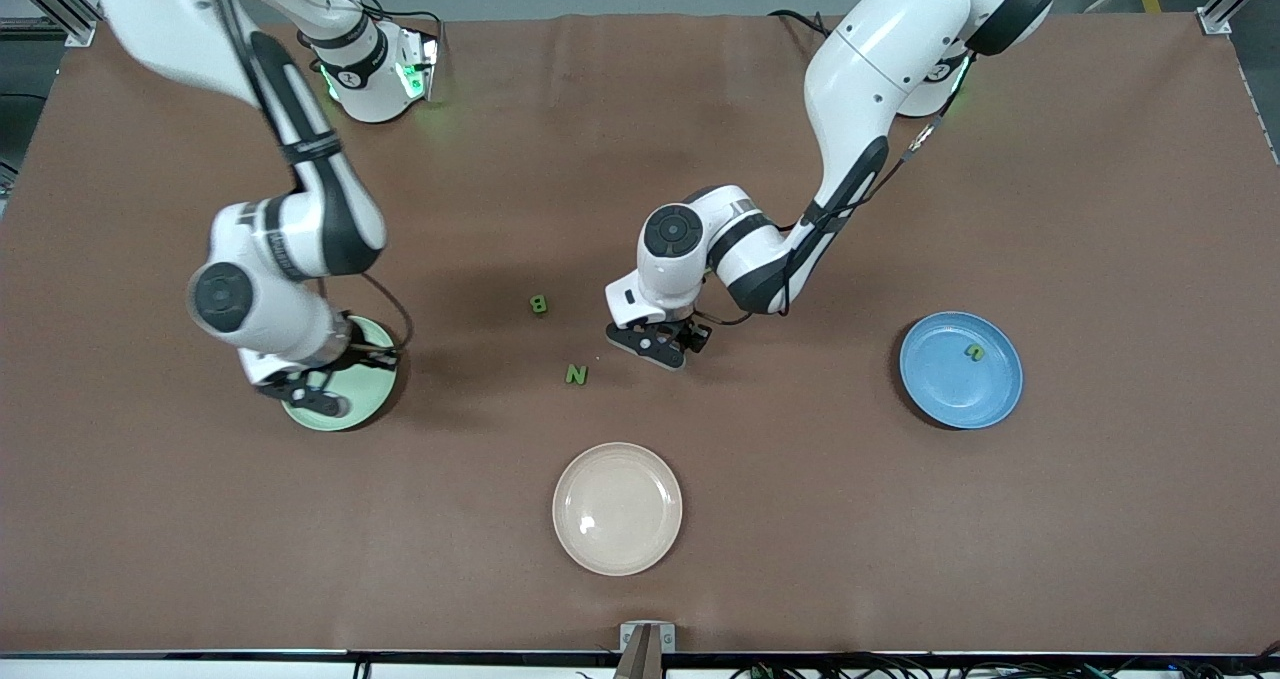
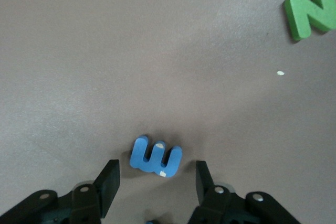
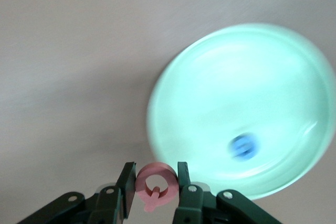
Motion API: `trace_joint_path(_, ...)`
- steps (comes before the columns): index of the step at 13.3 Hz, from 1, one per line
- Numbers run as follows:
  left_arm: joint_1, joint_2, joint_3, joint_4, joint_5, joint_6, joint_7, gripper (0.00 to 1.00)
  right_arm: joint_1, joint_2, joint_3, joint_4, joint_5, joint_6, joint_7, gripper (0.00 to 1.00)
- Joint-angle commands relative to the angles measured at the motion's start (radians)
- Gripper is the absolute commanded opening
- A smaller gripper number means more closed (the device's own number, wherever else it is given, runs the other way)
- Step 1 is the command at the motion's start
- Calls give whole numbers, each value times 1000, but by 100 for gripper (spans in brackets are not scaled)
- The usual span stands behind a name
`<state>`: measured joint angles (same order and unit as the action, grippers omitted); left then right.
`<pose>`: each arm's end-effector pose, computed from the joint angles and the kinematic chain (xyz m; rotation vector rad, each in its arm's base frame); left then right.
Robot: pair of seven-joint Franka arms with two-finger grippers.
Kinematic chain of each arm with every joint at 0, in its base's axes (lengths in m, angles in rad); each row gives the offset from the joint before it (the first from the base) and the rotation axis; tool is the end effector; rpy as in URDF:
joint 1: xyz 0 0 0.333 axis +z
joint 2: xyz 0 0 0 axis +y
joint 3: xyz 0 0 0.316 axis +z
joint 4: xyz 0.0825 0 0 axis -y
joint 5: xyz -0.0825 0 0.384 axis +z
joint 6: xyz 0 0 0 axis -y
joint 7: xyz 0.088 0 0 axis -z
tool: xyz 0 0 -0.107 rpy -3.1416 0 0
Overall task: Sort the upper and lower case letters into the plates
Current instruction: 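Grasp the blue E with the left gripper while the right gripper grasps pink g, then place the E on the blue plate while the right gripper places g on green plate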
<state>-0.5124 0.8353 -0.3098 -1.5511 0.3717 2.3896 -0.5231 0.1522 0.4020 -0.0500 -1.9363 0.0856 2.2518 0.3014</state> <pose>0.5067 -0.4925 0.1751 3.0480 -0.7191 0.1010 0.6081 0.0660 0.2704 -3.0870 0.3923 0.1443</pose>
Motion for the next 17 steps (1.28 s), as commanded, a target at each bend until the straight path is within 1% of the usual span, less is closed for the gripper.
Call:
trace_joint_path(1, -15, 21, 8, 26, 26, -9, 8, 64, -98, -8, 22, -29, -108, 35, -112, 1)
trace_joint_path(2, -17, 21, 6, 26, 24, -9, 8, 62, -127, -5, 24, -35, -134, 60, -139, 1)
trace_joint_path(6, -15, 30, 8, 40, 26, 6, 8, 55, -180, 66, 24, -72, -135, 193, -206, 1)
trace_joint_path(9, -15, 30, 8, 40, 26, 14, 8, 52, -183, 86, 25, -76, -133, 196, -205, 2)
trace_joint_path(10, -15, 31, 8, 40, 26, 19, 8, 48, -183, 93, 25, -76, -132, 196, -205, 2)
trace_joint_path(13, -15, 31, 8, 40, 23, 20, -4, 29, -181, 110, 28, -76, -124, 195, -203, 3)
trace_joint_path(14, -15, 30, 8, 40, 23, 20, -15, 21, -181, 115, 28, -76, -124, 195, -203, 4)
trace_joint_path(15, -14, 24, 8, 40, 23, 19, -23, 16, -180, 120, 28, -76, -122, 193, -203, 5)
trace_joint_path(16, -8, 15, 8, 40, 21, 10, -26, 15, -178, 124, 28, -76, -122, 193, -203, 9)
trace_joint_path(17, -2, -1, 8, 40, 15, -3, -26, 14, -178, 126, 30, -76, -122, 190, -203, 28)
